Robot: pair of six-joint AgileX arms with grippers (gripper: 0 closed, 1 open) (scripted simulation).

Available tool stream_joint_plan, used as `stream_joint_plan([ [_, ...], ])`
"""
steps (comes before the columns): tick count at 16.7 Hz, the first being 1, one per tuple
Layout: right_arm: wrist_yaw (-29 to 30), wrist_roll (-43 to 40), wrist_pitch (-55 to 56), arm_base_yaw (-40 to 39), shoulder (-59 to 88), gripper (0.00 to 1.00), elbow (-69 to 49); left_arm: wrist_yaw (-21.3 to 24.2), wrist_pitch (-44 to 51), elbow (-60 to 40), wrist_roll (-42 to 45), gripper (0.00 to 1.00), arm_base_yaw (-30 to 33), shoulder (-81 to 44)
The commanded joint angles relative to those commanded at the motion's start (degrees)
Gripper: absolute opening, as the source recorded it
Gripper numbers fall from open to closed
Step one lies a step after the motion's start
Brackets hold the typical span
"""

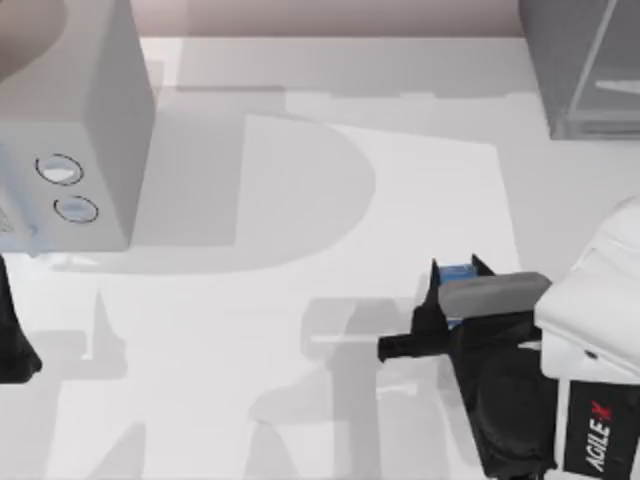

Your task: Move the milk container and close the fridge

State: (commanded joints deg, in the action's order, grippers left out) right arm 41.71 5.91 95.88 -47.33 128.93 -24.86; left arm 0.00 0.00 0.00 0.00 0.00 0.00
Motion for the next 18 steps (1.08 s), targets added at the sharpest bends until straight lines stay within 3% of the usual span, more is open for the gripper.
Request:
stream_joint_plan([
  [18, -0.9, 0.2, -9.6, 0.7, -11.2, 0.0, 1.2, 0.0, 0.0, 0.0, 0.0, 1.0, 0.0, 0.0],
])
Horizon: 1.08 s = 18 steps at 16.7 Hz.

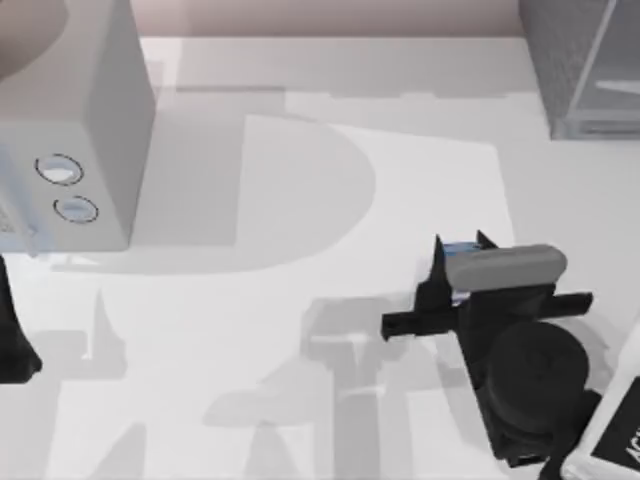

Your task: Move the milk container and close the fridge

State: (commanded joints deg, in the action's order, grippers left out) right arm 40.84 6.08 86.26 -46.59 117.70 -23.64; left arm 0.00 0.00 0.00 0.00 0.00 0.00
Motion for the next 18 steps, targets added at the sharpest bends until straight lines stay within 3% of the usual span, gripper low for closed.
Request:
stream_joint_plan([
  [4, -7.5, -0.8, -4.3, 8.4, -5.8, 0.0, 0.3, 0.0, 0.0, 0.0, 0.0, 1.0, 0.0, 0.0],
  [13, -34.5, -4.5, -19.9, 41.6, -27.6, 0.0, 1.2, 0.0, 0.0, 0.0, 0.0, 1.0, 0.0, 0.0],
  [18, -38.6, -5.2, -22.4, 45.8, -31.5, 0.0, 1.3, 0.0, 0.0, 0.0, 0.0, 1.0, 0.0, 0.0],
])
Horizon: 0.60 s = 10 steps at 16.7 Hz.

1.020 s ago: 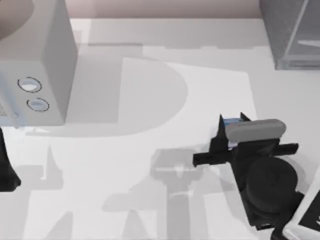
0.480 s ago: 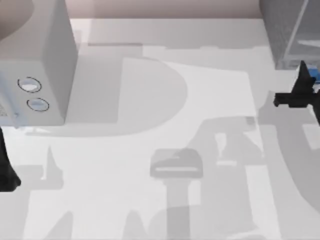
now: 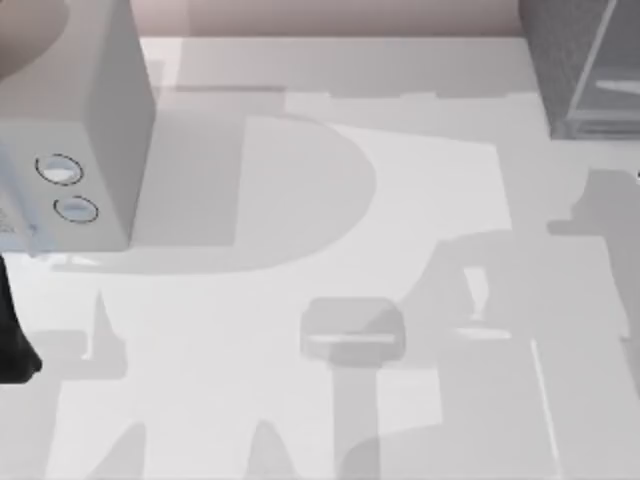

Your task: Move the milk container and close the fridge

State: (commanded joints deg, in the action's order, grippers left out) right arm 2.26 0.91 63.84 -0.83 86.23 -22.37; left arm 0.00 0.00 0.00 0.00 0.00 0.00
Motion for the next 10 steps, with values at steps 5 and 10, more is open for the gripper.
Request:
stream_joint_plan([
  [5, -0.4, 0.1, -0.5, 0.5, 2.3, 0.0, -2.3, 0.0, 0.0, 0.0, 0.0, 1.0, 0.0, 0.0],
  [10, -4.5, -0.3, -5.0, 4.3, 16.5, 0.0, -17.6, 0.0, 0.0, 0.0, 0.0, 1.0, 0.0, 0.0],
])
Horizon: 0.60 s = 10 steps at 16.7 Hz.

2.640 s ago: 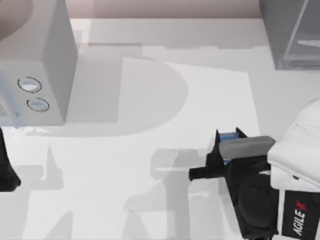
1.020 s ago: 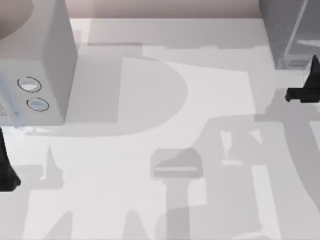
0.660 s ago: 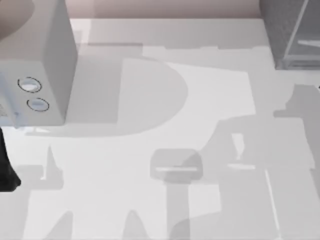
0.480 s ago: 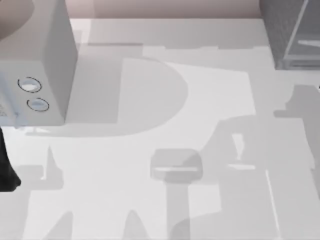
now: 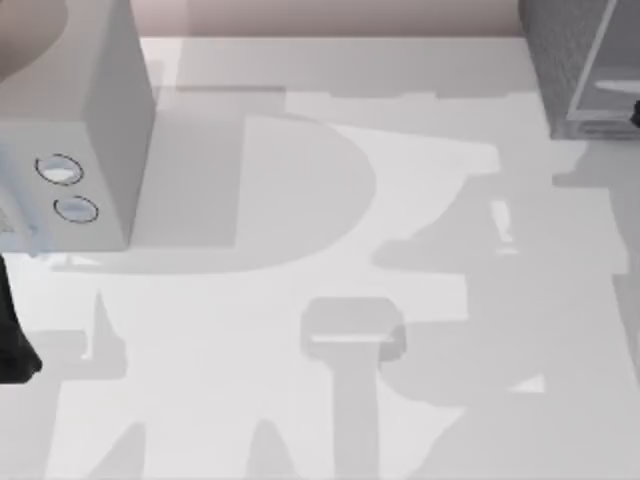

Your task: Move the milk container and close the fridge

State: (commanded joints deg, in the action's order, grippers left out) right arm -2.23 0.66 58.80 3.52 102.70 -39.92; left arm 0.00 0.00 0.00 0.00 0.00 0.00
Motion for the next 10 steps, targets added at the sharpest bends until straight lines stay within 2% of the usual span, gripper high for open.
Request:
stream_joint_plan([
  [6, -6.1, -0.9, -7.5, 5.9, 19.5, 0.0, -25.7, 0.0, 0.0, 0.0, 0.0, 1.0, 0.0, 0.0],
  [10, -8.4, -1.3, -10.5, 8.1, 25.7, 0.0, -32.8, 0.0, 0.0, 0.0, 0.0, 1.0, 0.0, 0.0],
])
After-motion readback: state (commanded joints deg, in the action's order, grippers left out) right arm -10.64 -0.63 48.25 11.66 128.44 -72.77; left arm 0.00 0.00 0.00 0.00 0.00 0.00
